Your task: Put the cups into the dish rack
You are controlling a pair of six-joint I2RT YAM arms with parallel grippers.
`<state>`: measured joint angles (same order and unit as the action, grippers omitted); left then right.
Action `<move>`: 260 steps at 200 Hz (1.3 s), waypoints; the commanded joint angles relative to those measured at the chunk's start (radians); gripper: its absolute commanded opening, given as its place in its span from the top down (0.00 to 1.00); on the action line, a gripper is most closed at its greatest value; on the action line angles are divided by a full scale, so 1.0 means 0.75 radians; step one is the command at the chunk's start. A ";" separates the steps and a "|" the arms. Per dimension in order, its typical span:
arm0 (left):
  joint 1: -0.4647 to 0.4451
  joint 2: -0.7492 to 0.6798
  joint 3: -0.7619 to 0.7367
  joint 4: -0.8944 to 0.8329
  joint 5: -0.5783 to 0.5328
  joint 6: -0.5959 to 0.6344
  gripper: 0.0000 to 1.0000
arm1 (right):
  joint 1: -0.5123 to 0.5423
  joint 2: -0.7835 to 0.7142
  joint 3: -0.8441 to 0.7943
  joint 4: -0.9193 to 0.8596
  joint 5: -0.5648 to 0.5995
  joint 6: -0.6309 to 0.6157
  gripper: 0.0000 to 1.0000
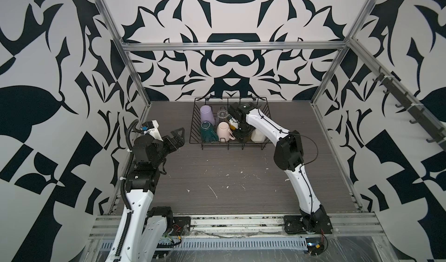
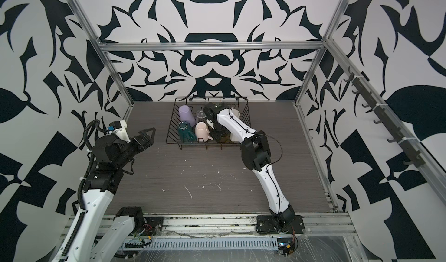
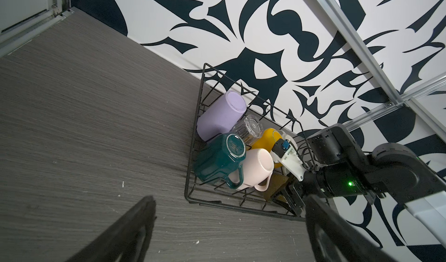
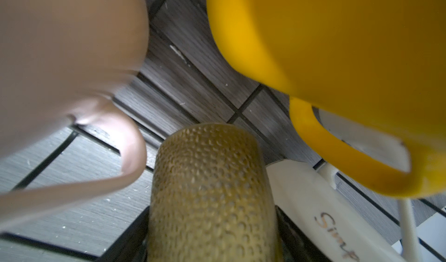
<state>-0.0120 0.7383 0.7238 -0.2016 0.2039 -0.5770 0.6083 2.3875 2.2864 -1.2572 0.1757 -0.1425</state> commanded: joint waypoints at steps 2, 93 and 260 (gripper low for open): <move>0.007 -0.019 0.000 -0.007 -0.009 0.013 0.01 | -0.007 -0.025 0.071 -0.016 -0.003 -0.006 0.24; 0.008 -0.014 0.001 -0.003 -0.006 0.013 0.01 | -0.008 -0.027 0.115 -0.022 0.007 -0.005 0.18; 0.019 0.134 -0.236 0.517 -0.576 0.223 0.00 | -0.350 -1.428 -1.501 1.416 -0.315 0.321 0.01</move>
<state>-0.0044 0.7895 0.6132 0.0654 -0.0731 -0.4793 0.4423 1.4635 1.3743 -0.4953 -0.0269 -0.0032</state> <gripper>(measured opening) 0.994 0.994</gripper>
